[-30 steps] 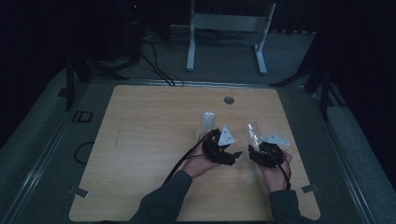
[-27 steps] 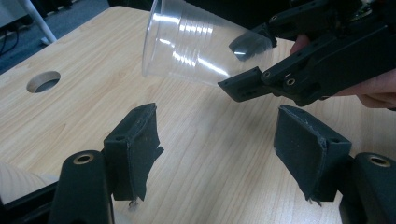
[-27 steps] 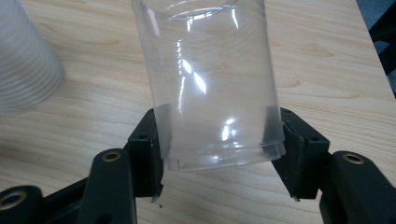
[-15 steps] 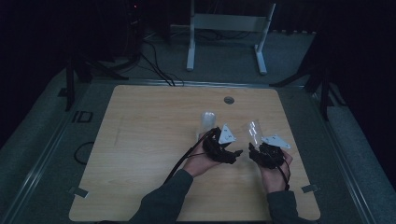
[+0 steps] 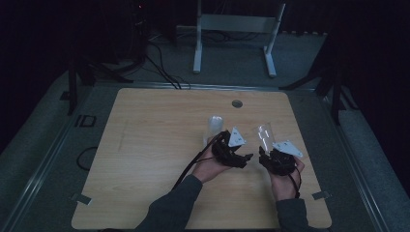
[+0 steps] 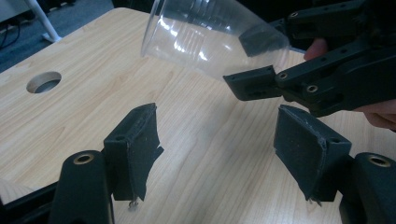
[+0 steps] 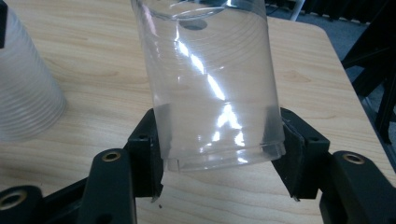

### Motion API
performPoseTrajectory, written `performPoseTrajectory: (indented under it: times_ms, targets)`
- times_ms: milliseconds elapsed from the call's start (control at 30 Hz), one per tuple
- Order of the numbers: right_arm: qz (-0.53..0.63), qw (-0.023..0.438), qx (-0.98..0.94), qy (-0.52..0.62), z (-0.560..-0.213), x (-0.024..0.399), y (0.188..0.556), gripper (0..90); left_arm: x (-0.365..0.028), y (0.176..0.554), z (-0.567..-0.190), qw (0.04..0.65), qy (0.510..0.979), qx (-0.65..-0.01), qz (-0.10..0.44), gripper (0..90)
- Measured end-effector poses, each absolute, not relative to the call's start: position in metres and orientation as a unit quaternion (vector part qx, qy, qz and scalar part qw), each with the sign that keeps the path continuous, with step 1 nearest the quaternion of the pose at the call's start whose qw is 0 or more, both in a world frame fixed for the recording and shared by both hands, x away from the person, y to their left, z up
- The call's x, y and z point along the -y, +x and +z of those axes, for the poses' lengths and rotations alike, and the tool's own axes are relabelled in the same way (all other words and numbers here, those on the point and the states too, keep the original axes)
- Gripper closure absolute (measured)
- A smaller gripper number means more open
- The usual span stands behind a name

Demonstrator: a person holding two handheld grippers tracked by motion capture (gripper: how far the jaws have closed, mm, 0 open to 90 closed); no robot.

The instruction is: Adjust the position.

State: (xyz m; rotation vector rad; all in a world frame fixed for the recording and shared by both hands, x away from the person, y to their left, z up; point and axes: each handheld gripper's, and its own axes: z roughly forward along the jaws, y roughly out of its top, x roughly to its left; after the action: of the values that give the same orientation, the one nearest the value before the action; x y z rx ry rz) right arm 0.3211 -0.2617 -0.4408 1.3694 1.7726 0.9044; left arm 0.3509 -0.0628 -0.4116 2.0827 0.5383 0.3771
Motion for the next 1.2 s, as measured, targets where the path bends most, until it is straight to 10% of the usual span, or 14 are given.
performPoseTrajectory:
  times_ms: [1200]
  targets:
    - [0.383,0.389,-0.661,0.515,-0.440,0.257,0.309,41.7,0.068,0.368,-0.396,0.497,0.820,-0.265,0.101,25.6]
